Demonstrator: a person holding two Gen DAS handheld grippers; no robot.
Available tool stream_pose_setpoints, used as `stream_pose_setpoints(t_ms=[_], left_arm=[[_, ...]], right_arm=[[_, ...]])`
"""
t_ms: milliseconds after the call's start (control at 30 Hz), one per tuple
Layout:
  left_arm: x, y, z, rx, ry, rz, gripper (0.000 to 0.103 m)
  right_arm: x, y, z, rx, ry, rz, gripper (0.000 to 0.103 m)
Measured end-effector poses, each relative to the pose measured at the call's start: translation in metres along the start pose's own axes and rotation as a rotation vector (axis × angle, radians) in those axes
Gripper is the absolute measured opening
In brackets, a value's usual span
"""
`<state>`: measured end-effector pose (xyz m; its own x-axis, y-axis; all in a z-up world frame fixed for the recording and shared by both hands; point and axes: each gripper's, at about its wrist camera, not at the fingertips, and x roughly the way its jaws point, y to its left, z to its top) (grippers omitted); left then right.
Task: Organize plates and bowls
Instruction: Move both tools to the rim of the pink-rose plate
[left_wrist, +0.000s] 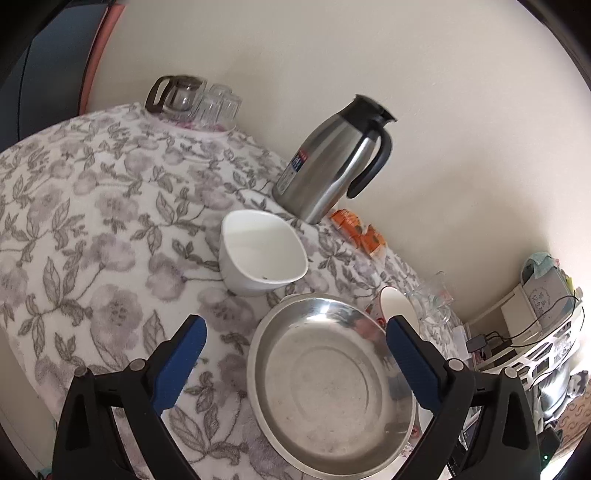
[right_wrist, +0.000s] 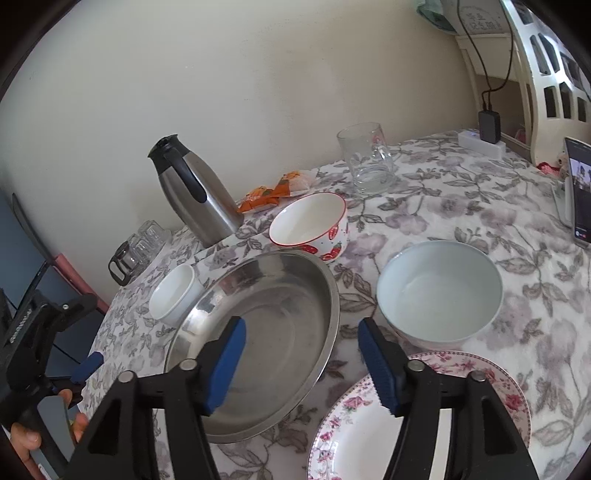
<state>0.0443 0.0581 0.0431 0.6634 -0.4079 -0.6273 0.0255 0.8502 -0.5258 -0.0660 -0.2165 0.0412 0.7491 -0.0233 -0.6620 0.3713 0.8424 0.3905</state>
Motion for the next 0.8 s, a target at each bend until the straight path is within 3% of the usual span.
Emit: stream_pose_setpoints(t_ms=[133,267,500,800], left_arm=[[-0.013,-0.013,-0.008,0.048,-0.082,-0.01,0.098],[-0.026,-0.029,-0.018,0.11,-0.16,-0.043,0.098],[-0.031,-0.065,-0.038,0.257,-0.129,-0.081,0.098],[-0.038,-0.101,-0.067,0.341,-0.083,-0.181,0.098]], right_arm=[[-0.005,-0.008,-0.001,0.016,-0.001,-0.019,0.082],[-0.015,-0.017,0.0,0.032,-0.027,-0.038,0.083],[-0.035,-0.039,0.003,0.066,-0.058,-0.072,0.085],[-0.07,-0.089,0.003,0.163,-0.103,-0.151,0.085]])
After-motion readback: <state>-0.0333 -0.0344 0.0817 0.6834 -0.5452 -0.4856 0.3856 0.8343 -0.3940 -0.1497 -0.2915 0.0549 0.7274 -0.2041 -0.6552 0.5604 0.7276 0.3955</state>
